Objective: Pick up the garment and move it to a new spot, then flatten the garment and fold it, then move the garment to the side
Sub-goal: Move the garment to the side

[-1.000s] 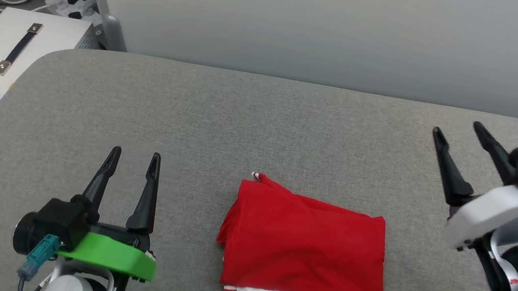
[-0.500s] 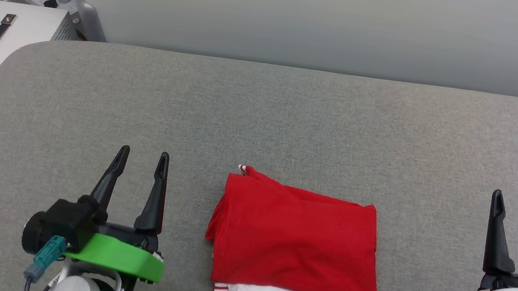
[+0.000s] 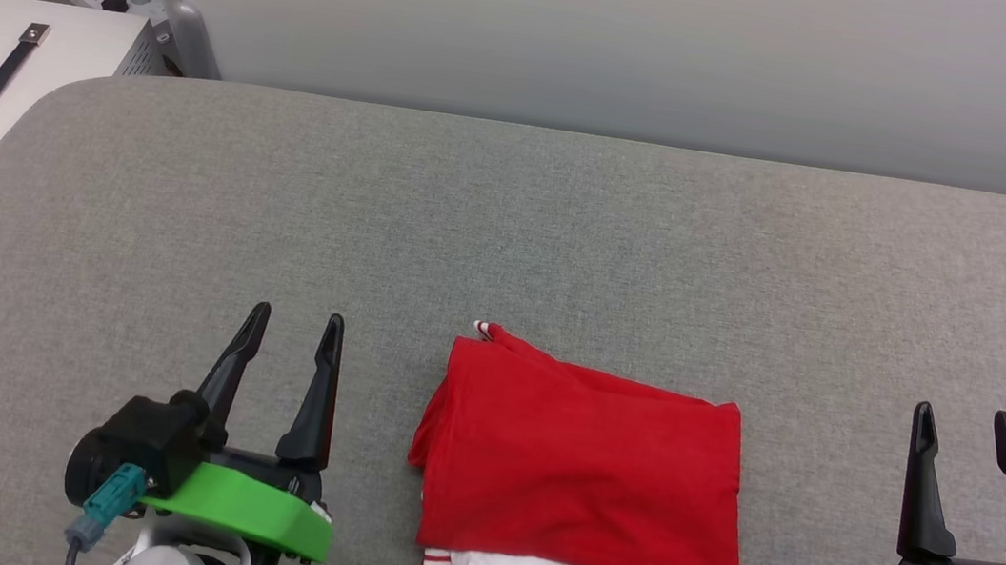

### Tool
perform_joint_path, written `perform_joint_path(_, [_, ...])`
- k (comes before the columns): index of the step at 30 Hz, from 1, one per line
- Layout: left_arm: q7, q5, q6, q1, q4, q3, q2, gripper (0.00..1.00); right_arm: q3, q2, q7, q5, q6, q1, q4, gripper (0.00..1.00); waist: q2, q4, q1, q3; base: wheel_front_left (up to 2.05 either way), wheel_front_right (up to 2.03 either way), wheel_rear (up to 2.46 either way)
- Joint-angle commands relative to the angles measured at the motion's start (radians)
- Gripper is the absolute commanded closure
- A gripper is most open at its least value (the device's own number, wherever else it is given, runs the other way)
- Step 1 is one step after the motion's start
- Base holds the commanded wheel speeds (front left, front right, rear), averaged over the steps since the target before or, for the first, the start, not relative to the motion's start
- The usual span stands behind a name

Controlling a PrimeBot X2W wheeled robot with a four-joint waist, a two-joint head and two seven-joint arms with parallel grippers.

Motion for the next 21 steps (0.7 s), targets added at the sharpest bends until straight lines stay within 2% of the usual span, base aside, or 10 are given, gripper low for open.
perform_joint_path(1, [-0.006,0.006,-0.003,0.016,0.007,-0.007,-0.006,0.00,0.003,0.000,-0.009,-0.004,-0.001,0.006,0.004,0.00,-0.0001,0.002,0.0000,-0.003,0.00,0.00,0.00])
perform_joint_path(16, [-0.006,0.027,-0.003,0.021,0.018,-0.027,0.006,0.00,0.012,-0.010,-0.006,0.017,-0.001,0.003,0.029,0.00,-0.0001,0.012,0.0000,-0.012,0.00,0.00,0.00])
perform_joint_path(21, [-0.006,0.027,-0.003,0.018,0.020,-0.033,0.005,0.00,0.034,-0.027,0.039,0.058,-0.001,0.010,0.021,0.00,-0.0001,0.021,0.0000,-0.010,0.00,0.00,0.00])
